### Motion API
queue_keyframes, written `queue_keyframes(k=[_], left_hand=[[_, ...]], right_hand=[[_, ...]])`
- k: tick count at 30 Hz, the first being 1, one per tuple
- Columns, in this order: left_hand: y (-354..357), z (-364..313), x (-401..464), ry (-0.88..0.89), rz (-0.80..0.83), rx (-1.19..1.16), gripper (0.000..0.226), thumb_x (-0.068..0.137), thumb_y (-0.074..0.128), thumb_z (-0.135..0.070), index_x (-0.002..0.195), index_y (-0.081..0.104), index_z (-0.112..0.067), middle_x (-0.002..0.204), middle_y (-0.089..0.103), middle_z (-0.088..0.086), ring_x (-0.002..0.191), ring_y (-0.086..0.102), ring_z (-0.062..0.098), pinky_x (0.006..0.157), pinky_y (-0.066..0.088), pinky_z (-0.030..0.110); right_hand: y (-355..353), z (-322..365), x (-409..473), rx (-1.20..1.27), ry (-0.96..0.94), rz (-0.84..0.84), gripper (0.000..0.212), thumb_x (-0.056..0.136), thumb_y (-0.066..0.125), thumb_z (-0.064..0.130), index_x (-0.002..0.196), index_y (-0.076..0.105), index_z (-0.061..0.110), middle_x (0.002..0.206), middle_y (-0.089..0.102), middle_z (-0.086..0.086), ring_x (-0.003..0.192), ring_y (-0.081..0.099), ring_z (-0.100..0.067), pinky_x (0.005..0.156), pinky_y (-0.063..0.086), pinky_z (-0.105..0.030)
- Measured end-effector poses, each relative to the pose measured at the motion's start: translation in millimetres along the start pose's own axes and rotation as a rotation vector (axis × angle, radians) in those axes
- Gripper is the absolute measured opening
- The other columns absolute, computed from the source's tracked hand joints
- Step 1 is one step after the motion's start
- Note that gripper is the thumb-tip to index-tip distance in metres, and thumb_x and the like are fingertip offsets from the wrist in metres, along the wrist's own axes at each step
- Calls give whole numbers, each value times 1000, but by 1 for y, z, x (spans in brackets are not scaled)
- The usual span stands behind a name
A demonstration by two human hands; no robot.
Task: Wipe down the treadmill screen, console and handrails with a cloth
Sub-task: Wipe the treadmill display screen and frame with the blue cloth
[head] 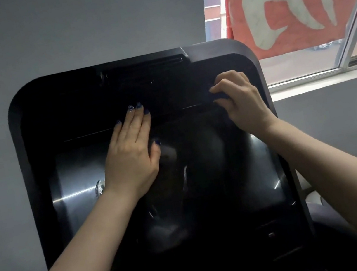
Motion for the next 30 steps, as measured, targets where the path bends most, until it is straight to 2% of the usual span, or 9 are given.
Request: queue_keyframes(k=[4,8,12,14,18,24,27,30], left_hand=[[1,0,0,0,15,6,60,95,40,-28,149,38,-4,159,32,12,149,23,24,122,11,36],[0,0,1,-3,32,-9,61,96,37,-31,150,37,-4,159,31,12,149,23,24,122,10,36],[0,0,2,-1,27,-12,61,95,36,-31,149,38,-3,159,32,13,149,25,24,122,12,36],[1,0,2,2,21,-13,60,95,37,-31,149,38,-3,159,32,12,149,25,24,122,12,37],[2,1,1,4,18,-19,61,95,38,-30,150,37,-5,160,29,10,150,21,21,123,9,35],[1,2,1,5,3,-22,60,94,41,-29,149,38,-5,160,30,10,150,22,21,122,7,32],[2,2,1,5,1,-18,60,94,40,-30,149,39,-5,159,31,10,149,24,22,122,11,35],[1,1,1,11,-5,-14,60,94,39,-30,149,40,-4,159,31,10,149,25,22,122,10,34]], right_hand=[[5,-3,1,-14,102,-48,15,86,65,0,101,64,0,110,58,-14,101,50,-29,85,35,-17],[-2,-8,-7,-24,10,22,15,88,64,1,102,66,0,110,58,-15,101,51,-31,89,33,-14],[-9,-17,2,-40,81,-40,15,86,64,1,100,66,-2,107,59,-16,98,52,-33,84,33,-18],[-4,-15,3,-28,95,-51,15,85,64,1,100,65,-2,108,58,-15,99,50,-30,84,33,-16],[-7,-15,-7,-8,-5,13,14,87,64,0,101,66,-2,109,58,-15,101,51,-29,92,30,-8],[-13,-26,0,-39,94,-79,16,83,64,-5,98,65,-3,106,59,-17,97,53,-36,84,31,-12],[-13,-22,-8,-26,11,-12,14,85,64,-4,99,65,-3,107,59,-17,98,52,-33,89,33,-11],[-25,-33,-5,-57,1,1,14,83,65,-6,97,66,-3,105,60,-17,96,55,-34,88,35,-18]])
Point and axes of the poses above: each hand's wrist, its own x-axis towards the middle knuckle, its own y-axis out of the palm, z = x × y, the point moved 10 cm from there along x, towards the middle knuckle
